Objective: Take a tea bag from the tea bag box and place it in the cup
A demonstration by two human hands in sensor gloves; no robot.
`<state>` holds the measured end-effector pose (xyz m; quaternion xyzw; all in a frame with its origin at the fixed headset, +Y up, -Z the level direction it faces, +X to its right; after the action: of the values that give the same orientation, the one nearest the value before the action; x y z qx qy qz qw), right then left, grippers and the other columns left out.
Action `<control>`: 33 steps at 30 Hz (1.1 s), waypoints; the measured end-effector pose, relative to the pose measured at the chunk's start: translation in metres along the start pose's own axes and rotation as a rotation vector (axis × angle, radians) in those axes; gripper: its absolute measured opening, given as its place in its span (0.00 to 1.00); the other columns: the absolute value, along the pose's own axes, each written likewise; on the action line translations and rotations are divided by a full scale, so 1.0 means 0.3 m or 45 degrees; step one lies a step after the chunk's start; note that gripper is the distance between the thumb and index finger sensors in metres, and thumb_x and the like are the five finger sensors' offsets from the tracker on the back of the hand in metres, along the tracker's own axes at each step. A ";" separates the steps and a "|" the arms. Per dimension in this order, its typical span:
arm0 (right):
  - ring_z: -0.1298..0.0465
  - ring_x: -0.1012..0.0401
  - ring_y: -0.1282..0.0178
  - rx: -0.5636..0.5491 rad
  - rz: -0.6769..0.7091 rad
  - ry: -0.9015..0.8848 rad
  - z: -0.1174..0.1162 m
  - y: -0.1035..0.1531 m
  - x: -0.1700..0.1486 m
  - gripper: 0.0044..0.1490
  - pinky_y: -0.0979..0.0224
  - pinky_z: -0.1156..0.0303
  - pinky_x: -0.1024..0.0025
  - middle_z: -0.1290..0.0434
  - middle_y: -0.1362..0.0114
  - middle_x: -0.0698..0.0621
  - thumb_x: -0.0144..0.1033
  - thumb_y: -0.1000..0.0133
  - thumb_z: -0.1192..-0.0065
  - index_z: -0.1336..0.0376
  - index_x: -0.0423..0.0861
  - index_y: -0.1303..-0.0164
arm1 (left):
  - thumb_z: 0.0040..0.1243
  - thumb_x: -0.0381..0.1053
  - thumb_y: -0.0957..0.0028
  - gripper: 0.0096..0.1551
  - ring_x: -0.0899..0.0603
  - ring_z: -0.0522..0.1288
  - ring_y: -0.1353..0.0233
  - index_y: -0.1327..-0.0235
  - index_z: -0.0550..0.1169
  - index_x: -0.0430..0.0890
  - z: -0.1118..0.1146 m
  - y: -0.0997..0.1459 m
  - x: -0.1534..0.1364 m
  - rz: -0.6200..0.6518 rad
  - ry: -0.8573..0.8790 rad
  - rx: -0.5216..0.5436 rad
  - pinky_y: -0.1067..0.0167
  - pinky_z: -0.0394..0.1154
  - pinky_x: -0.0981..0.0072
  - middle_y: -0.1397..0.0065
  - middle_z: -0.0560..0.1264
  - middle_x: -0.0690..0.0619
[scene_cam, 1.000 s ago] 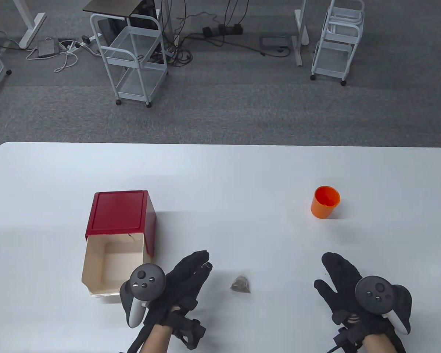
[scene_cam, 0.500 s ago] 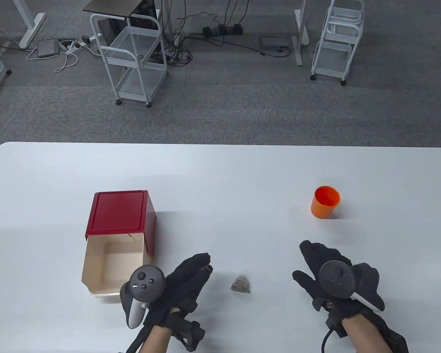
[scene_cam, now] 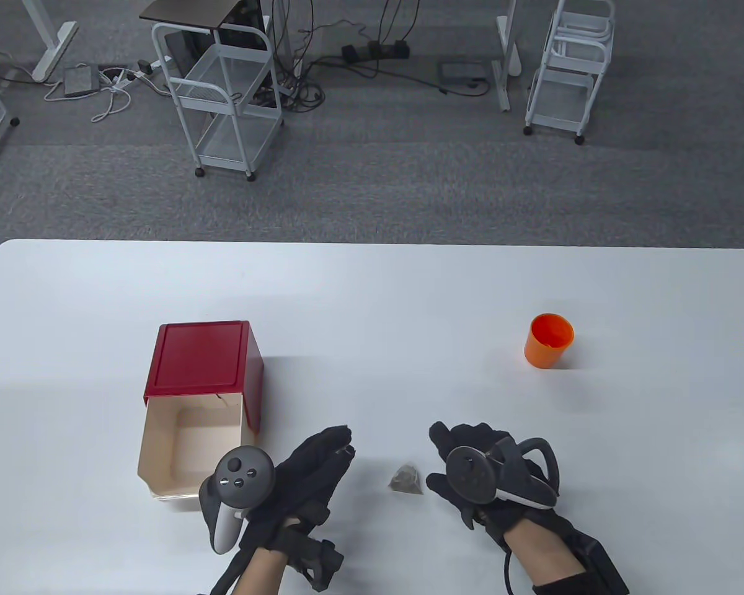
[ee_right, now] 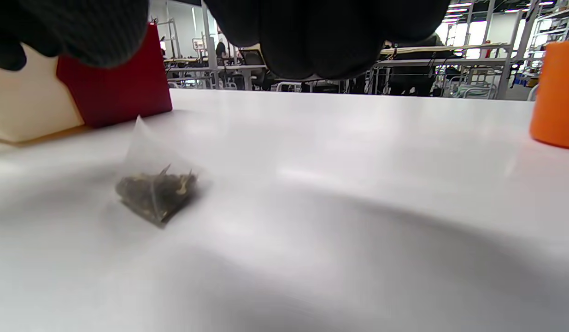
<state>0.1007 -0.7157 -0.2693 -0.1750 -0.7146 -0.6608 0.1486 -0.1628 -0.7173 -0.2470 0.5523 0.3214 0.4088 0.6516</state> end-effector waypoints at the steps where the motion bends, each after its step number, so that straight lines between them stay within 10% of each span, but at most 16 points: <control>1: 0.31 0.42 0.37 0.011 0.004 0.006 -0.009 -0.005 0.007 0.47 0.30 0.37 0.47 0.33 0.28 0.41 0.61 0.50 0.39 0.45 0.47 0.26 | 0.53 0.69 0.47 0.36 0.39 0.75 0.25 0.28 0.77 0.55 0.000 0.000 0.000 -0.001 0.002 0.000 0.29 0.72 0.51 0.19 0.74 0.48; 33: 0.24 0.48 0.48 0.074 0.136 0.138 -0.132 -0.077 0.094 0.24 0.37 0.30 0.49 0.23 0.43 0.47 0.45 0.49 0.33 0.30 0.49 0.45 | 0.53 0.69 0.47 0.36 0.40 0.75 0.24 0.28 0.76 0.55 -0.004 -0.007 -0.001 -0.011 -0.004 -0.002 0.29 0.72 0.51 0.19 0.74 0.48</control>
<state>0.0643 -0.7550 -0.2741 -0.1723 -0.7141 -0.6393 0.2273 -0.1636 -0.7173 -0.2492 0.5510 0.3225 0.4053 0.6543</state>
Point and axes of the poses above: the tracker on the back of each hand, its own x axis roughly to the thumb side, its own y axis roughly from the fingertips to the wrist, z = x × y, the point moved 2 cm from there along -y, roughly from the wrist to the fingertips
